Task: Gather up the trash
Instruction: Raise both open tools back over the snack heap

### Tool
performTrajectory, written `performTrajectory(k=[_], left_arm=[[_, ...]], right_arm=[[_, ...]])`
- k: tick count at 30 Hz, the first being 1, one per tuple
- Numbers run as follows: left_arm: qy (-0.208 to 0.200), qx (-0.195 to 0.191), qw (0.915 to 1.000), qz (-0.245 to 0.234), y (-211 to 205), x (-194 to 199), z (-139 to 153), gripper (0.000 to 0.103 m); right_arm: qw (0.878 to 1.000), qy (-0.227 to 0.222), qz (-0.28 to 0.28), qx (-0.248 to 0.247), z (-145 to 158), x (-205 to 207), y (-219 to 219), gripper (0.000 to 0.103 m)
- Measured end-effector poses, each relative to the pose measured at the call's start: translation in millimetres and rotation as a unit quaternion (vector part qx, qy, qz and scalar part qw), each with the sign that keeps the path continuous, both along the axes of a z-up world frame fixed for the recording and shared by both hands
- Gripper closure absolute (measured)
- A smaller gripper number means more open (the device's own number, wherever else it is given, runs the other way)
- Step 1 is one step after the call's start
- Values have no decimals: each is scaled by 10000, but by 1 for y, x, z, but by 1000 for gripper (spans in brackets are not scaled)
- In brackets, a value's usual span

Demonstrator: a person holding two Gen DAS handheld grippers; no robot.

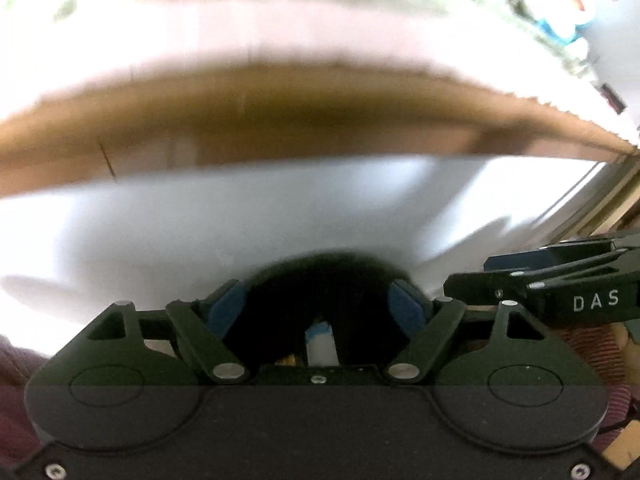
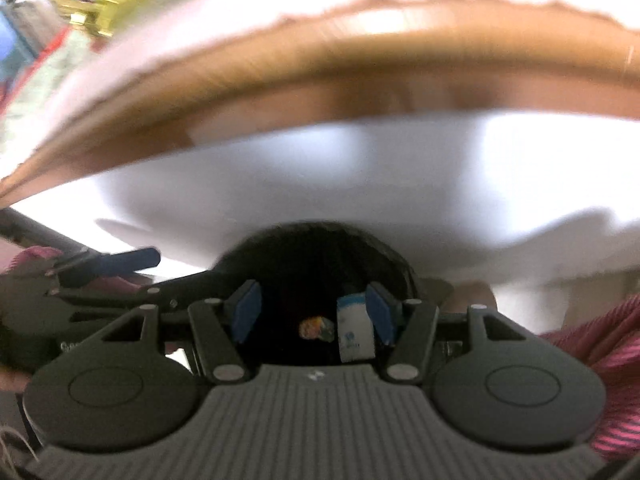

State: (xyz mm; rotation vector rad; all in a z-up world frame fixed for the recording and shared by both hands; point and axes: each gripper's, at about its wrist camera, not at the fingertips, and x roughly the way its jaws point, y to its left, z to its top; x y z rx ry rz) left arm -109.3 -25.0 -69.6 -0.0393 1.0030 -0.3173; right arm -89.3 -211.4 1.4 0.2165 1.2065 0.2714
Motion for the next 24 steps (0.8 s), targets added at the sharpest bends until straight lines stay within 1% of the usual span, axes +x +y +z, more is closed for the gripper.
performTrajectory(k=[3,6,10,13,16,17,18,19,21,24], left_arm=[[-400,-79,9992,-55,4,-6,31,22],[-817,-226,9964,-29,10,-9,59,18],[-1345,-262,9903,223,21,-3,87,16],[-1592,-239,9858,468,28,4,100,15],[-1777,-225,9816,657,42,18,109,15],[-1861,-245,9797,699,45,23,111,12],[-1953,-267,9776,744,49,27,116,7],[-2045,-281,9753,790,51,33,119,4],[-2213,-226,9707,906,56,43,124,3],[-2237,-29,9695,996,58,59,124,3]], right_arm=[[9989,-400,259,25,30,-6,2,33],[9960,-786,423,91,56,-8,4,32],[9904,-1346,324,61,80,-3,2,31],[9837,-1784,239,-6,91,2,2,31],[9770,-2127,162,-73,102,11,3,31],[9746,-2235,110,-104,106,16,2,31],[9730,-2304,65,-138,110,20,0,31],[9714,-2369,24,-174,112,25,3,31],[9683,-2489,-38,-212,117,37,3,31],[9654,-2585,-119,-333,121,56,8,31]])
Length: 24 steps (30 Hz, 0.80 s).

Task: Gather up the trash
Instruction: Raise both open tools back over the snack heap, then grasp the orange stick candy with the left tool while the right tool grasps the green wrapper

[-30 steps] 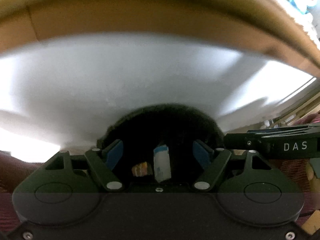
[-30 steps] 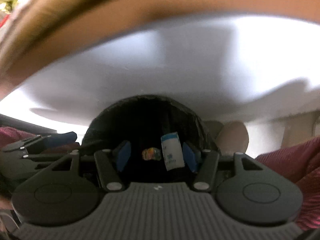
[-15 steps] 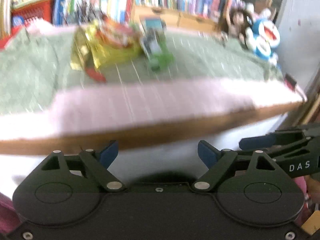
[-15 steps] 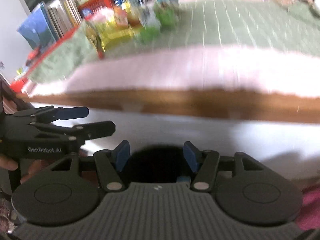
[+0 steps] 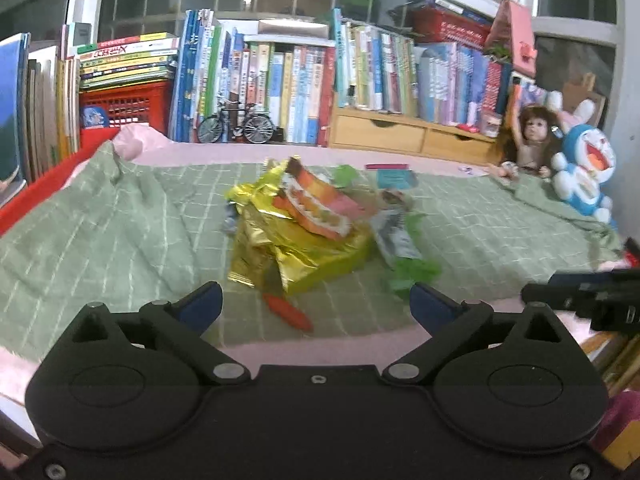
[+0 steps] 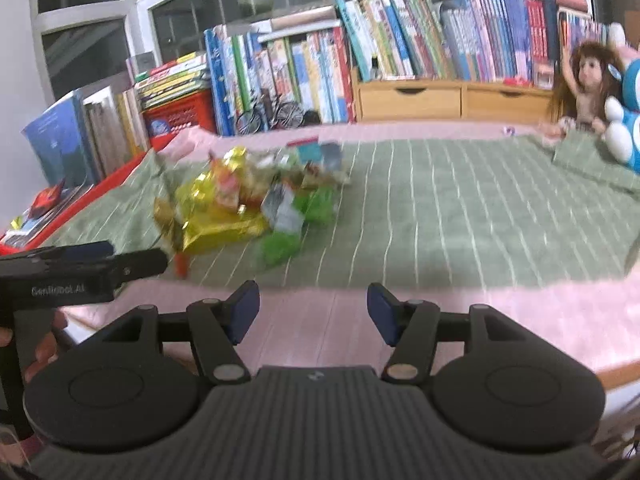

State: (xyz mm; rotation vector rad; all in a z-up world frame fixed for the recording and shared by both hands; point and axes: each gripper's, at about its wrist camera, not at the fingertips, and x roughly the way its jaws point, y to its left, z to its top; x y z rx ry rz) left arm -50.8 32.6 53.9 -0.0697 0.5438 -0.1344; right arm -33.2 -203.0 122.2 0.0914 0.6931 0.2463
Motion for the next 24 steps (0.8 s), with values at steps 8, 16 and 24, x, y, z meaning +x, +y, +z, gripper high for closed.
performTrajectory(k=[8,16,24], left_arm=[[389,-180,9990,151,3,33,-27,34],[540,-279,9977,283,4,48,-43,61],[521,-144,9983,221,-2,51,-48,61]], right_arm=[[9989,335,-45,310,-18,50,8,31],[9992,407,63,-5,-37,80,33,31],[9993,379,60,7,-48,98,46,31]])
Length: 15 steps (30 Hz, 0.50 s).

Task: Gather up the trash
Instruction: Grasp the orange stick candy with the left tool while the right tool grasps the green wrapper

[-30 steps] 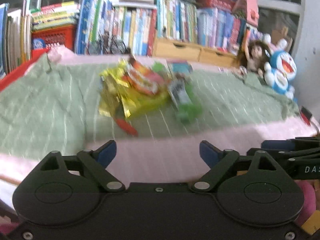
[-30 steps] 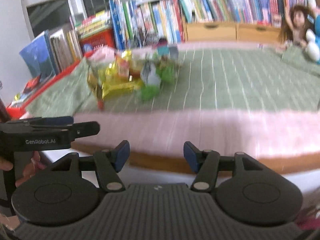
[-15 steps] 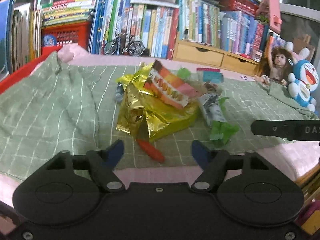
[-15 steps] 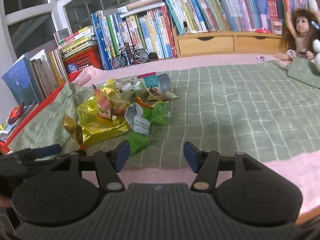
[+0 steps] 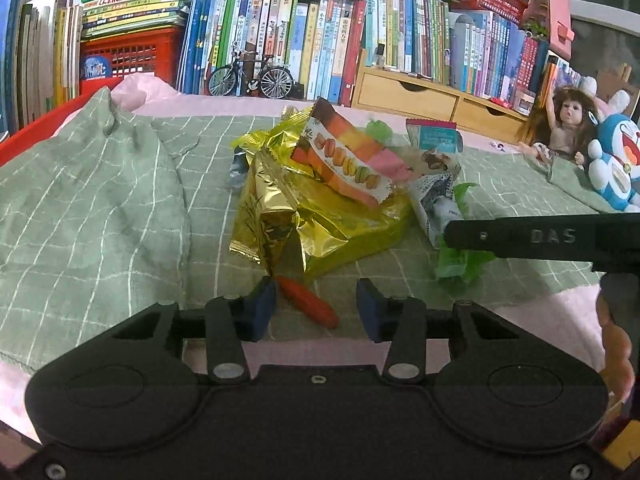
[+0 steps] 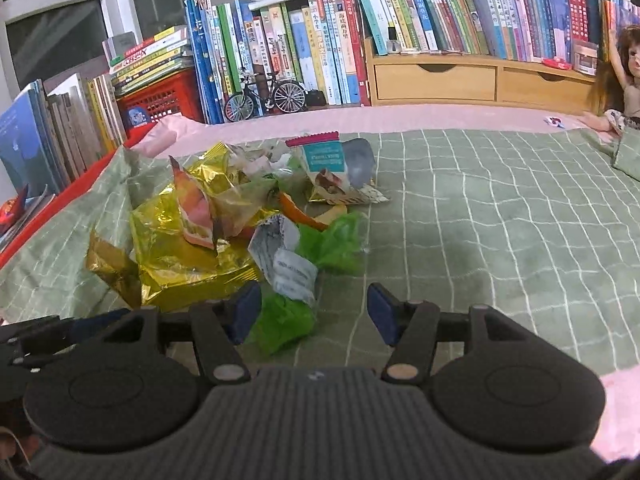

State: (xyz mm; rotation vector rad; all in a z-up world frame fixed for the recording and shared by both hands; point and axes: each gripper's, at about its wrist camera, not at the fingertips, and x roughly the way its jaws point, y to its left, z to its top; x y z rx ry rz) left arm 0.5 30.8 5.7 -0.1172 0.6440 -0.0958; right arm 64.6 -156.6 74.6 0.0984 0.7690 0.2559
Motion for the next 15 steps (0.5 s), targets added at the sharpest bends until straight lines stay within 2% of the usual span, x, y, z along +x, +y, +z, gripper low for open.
performTrajectory(k=[4,6,7,9,10,12,15], left_arm=[[-51,21,10000,24,-2,-1,-1,63],[-80,48,9999,56,-3,-1,-2,80],[-88,60,9999,87,-3,-2,-2,80],[-99,30,9999,87,-1,-3,-2,84],[-106,30,9999,83,-1,-4,-2,85],[-110,34,9999,59,-2,-5,-2,87],[-113,29,9999,2,-3,-8,-1,93]], right_arm=[[10000,19,19,-42,-6,5,6,32],[10000,-2,46,-74,-7,6,8,38],[10000,-4,78,-60,-8,6,9,41],[9999,3,142,-27,-8,6,11,55],[9998,0,181,-15,-8,6,12,57],[9997,-13,252,-1,-7,5,14,68],[9995,-97,266,-116,-5,2,17,69]])
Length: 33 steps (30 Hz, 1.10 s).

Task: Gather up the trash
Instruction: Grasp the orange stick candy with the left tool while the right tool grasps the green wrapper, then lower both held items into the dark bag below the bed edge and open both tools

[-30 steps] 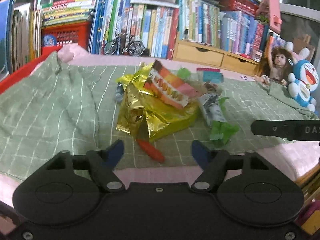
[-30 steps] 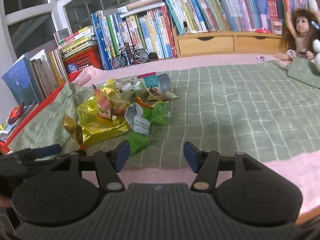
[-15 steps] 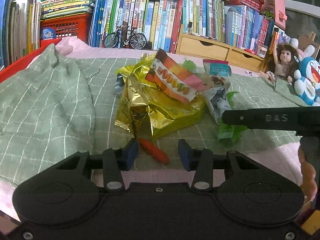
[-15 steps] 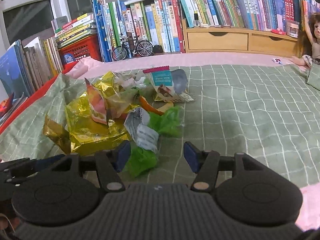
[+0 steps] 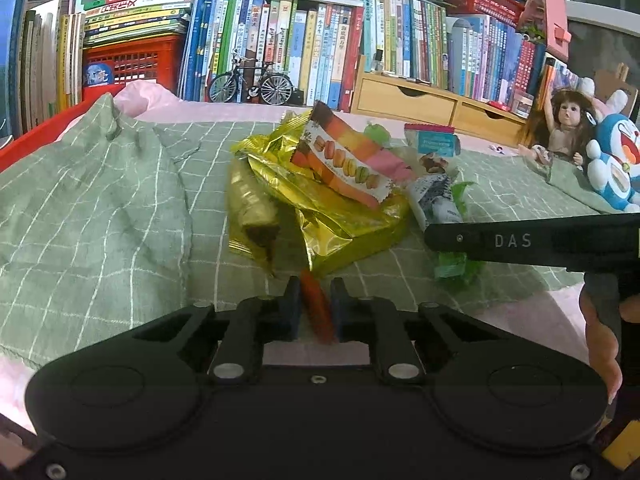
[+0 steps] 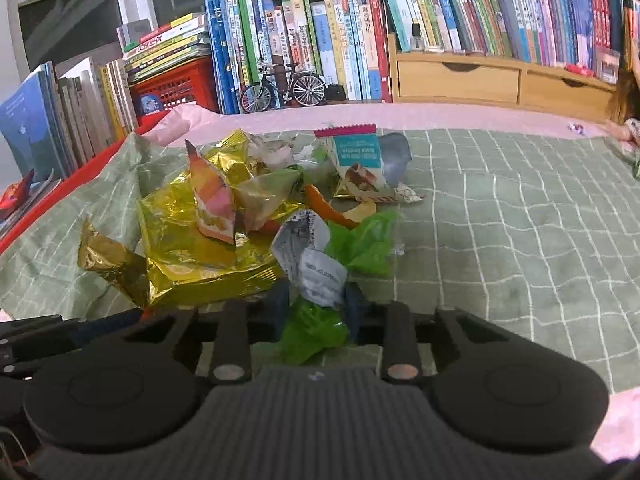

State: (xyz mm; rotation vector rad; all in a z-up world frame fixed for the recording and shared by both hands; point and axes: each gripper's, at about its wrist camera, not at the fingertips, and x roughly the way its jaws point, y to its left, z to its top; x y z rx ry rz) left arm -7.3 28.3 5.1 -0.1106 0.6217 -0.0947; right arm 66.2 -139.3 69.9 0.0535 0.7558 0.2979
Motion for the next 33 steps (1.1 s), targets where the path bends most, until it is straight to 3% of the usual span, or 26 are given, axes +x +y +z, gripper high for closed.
performTrajectory(k=[17,33], left_arm=[[-70,33,9999,-116,-5,-15,9,93],[-47,4,9993,-367,-16,-38,19,93]], right_arm=[[9995,-203,-168,143,16,-23,-21,71],[9991,-124,-300,280,21,-55,-43,71]])
